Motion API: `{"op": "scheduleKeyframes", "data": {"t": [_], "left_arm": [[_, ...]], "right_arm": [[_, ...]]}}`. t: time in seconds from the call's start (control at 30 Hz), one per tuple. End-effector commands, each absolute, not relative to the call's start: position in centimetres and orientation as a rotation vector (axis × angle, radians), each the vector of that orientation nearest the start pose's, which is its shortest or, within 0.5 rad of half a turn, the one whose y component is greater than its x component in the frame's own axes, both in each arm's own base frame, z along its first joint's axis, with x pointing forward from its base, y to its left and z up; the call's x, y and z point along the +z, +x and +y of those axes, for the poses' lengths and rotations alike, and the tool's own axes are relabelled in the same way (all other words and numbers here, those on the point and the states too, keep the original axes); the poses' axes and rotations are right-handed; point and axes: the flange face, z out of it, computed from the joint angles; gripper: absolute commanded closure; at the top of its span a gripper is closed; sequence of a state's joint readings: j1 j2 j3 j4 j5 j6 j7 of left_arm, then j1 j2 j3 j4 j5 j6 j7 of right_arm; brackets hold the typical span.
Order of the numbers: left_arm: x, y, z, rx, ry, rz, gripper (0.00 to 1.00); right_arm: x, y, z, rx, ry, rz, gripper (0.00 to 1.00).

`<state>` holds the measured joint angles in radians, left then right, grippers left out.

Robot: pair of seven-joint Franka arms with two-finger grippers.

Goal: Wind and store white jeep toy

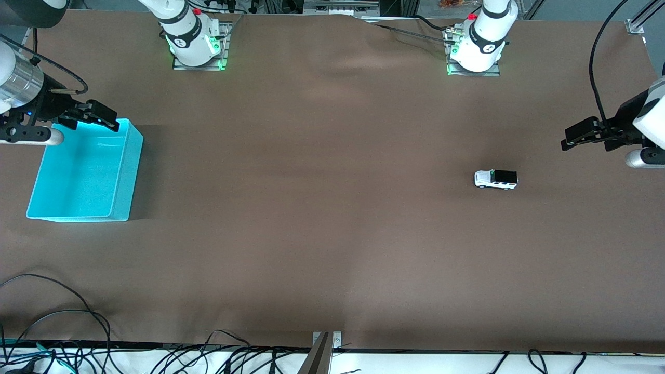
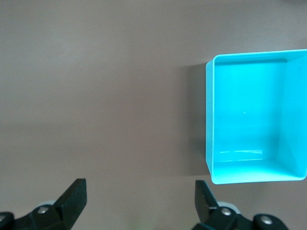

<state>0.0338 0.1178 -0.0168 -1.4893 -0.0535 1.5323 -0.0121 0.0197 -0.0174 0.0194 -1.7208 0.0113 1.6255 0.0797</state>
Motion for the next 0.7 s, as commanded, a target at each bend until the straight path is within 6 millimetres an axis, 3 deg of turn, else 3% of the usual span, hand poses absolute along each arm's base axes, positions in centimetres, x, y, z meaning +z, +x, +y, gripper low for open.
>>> {"op": "scheduleKeyframes", "data": {"t": [0.0, 0.37, 0.67], "left_arm": [[59.5, 57.6, 0.5, 0.126, -3.177, -0.007, 0.00], [59.3, 57.7, 0.5, 0.131, -3.177, -0.022, 0.00], [57.7, 58.4, 1.0, 0.178, -3.175, -0.074, 0.00]], "right_arm": [[57.3, 55.2, 2.5, 0.094, -3.142, 0.041, 0.00], [57.3, 55.3, 2.4, 0.091, -3.145, 0.036, 0.00], [57.4, 55.3, 2.7, 0.084, -3.140, 0.032, 0.00]]}}
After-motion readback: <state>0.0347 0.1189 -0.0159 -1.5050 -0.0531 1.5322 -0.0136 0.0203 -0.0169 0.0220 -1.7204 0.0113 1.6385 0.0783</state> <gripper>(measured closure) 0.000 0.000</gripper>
